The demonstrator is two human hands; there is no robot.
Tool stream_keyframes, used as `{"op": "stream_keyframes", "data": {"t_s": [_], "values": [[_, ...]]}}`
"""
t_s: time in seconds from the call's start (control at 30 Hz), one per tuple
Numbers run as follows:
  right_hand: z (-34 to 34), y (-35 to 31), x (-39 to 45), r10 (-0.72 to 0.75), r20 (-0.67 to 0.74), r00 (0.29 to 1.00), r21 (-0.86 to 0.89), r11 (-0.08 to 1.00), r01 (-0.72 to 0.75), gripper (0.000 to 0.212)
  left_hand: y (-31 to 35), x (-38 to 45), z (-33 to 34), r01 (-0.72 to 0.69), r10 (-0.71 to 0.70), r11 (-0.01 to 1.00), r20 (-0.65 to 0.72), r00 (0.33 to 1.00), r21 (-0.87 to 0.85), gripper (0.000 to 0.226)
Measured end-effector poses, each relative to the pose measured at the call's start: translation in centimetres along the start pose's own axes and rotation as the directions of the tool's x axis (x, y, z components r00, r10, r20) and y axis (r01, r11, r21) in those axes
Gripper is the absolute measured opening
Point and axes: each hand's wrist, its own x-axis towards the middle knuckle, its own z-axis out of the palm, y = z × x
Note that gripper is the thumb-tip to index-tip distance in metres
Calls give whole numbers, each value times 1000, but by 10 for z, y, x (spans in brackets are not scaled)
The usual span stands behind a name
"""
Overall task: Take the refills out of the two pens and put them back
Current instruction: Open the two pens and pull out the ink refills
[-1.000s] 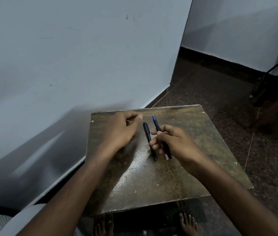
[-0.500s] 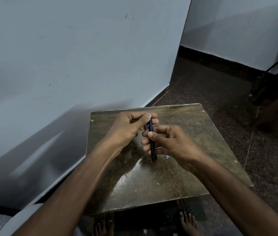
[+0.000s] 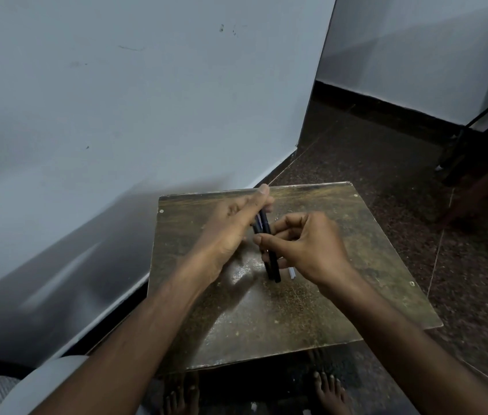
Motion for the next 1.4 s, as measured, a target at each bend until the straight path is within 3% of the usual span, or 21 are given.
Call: {"op": "stream_keyframes", "data": {"t_s": [0.07,0.17,0.23,0.3,0.4,0.5,0.6,0.73,0.8,0.87,0.93,1.07,1.23,1.4], "values": [[-2,2,2,11,-22,1000,-10,1000,-11,17,1,-1,0,-10,18,997,103,994,-71,32],[-2,3,3,17,-16,1000,-19,1000,-17,15,-1,-1,-3,-64,64,998,37,997,-2,17],[1,3,1,4,4,1000,-35,999,-4,19,-2,-1,-3,-35,38,998,-85,996,44,28],[5,3,0,-7,25,1000,-44,999,8,20,-1,-2,-2,0,23,992,-185,982,125,54],[7,2,1,-6,5,1000,-49,999,7,20,-1,0,-3,32,-18,992,-112,993,126,70],[3,2,3,-17,-52,998,-60,998,14,18,1,1,-5,-36,35,999,56,998,24,33],[2,3,5,0,-45,999,-67,998,-3,21,-4,2,-7,-109,111,991,-17,994,78,16],[5,5,2,-3,-3,1000,-93,996,3,22,-6,2,-4,-1,26,991,-184,983,134,56],[5,4,2,-9,-20,1000,-99,995,7,20,-5,2,-5,12,1,991,-101,995,133,70],[3,3,3,-9,-50,999,-98,995,4,20,-3,1,-6,1,-3,996,25,1000,87,53],[3,3,4,-4,-53,999,-102,995,-1,20,-4,3,-7,-56,52,993,40,998,107,25],[5,5,4,-27,-44,999,-162,987,19,25,-8,5,-8,-49,64,991,-120,991,123,18],[11,7,0,-163,-44,986,-366,921,136,38,-6,11,-12,-8,-11,998,-320,947,-57,26],[5,12,5,-89,36,995,-460,883,96,26,0,11,-32,-18,53,996,-419,906,87,26]]}}
